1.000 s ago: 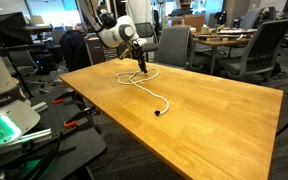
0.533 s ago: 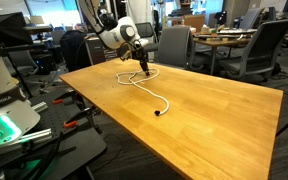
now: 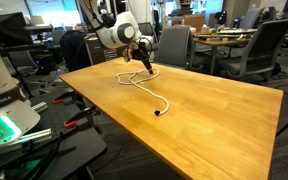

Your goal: Make a knot with the object on the table

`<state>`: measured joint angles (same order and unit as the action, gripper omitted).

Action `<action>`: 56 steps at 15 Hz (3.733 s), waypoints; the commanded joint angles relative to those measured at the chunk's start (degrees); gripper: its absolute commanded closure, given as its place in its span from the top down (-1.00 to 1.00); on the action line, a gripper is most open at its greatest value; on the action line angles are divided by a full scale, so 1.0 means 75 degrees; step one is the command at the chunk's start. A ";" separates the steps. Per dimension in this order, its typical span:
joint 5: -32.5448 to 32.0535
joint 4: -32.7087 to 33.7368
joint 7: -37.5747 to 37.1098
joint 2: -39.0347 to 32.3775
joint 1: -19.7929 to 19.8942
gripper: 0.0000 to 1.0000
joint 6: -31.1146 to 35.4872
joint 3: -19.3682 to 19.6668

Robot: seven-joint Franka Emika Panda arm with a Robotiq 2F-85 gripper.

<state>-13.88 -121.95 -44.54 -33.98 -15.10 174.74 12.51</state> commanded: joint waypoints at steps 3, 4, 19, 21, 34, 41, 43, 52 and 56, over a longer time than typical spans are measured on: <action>0.1356 -0.0625 0.2178 0.0537 0.1252 1.00 0.0301 -0.1273; 0.1410 -0.0747 0.2384 0.0660 0.1476 1.00 0.0301 -0.1494; 0.0791 -0.0390 0.5877 0.1336 0.1198 1.00 -0.4081 -0.1686; 0.0638 -0.0298 0.5450 0.0874 0.0997 1.00 -0.4045 -0.1655; 0.1442 -0.0104 0.5434 0.0989 0.1794 1.00 -0.3032 -0.1574; 0.2135 0.0948 0.6372 -0.0227 0.2148 0.86 -0.3238 -0.2225; 0.2004 0.1209 0.6269 -0.0465 0.2051 0.32 -0.3183 -0.2112; 0.1980 0.1649 0.6227 -0.0620 0.2060 -0.91 -0.3143 -0.1986; 0.2085 0.1526 0.6174 -0.0458 0.2100 -0.91 -0.3003 -0.2036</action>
<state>1.10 -111.02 2.10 -37.81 0.75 151.12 -2.82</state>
